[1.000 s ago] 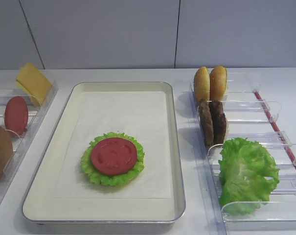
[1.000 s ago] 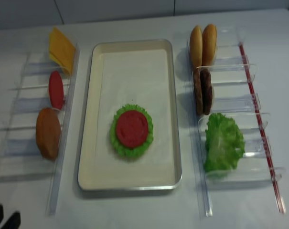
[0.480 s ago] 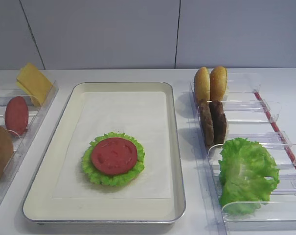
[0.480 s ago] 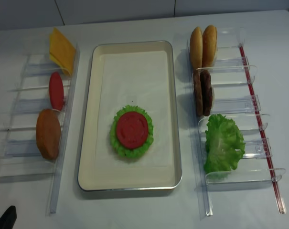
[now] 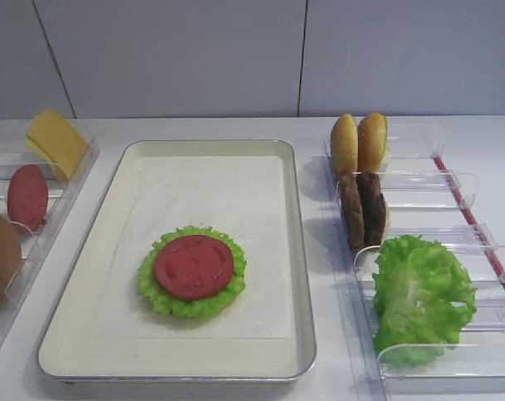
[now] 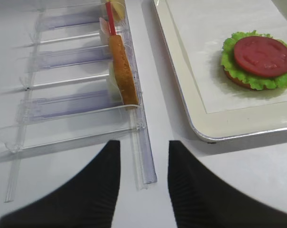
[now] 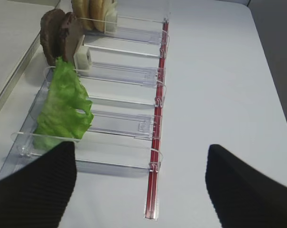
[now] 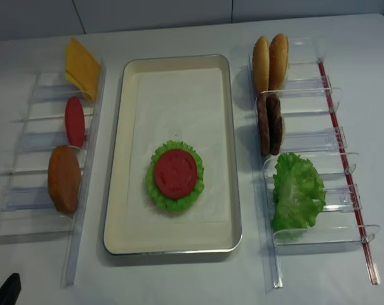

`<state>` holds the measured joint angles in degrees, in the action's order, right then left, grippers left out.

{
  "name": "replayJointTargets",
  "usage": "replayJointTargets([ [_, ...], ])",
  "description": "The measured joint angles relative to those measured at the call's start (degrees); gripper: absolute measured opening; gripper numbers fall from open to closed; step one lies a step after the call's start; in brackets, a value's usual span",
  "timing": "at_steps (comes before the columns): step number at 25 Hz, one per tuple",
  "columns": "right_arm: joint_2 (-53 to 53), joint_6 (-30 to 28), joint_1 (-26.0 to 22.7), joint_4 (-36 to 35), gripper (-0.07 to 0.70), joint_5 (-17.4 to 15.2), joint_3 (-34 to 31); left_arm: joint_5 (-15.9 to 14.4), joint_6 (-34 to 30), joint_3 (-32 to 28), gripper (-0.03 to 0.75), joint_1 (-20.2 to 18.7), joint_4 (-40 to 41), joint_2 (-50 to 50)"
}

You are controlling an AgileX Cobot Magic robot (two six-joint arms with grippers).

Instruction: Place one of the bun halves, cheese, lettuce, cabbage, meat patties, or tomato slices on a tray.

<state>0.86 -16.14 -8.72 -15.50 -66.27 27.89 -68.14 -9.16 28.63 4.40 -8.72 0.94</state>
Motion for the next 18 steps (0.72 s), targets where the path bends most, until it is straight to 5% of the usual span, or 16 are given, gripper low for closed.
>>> replayJointTargets([
  [18,0.0,0.0,0.0,0.0,0.562,0.0,0.0,0.0,0.0,0.0,0.234,0.0,-0.2,0.0],
])
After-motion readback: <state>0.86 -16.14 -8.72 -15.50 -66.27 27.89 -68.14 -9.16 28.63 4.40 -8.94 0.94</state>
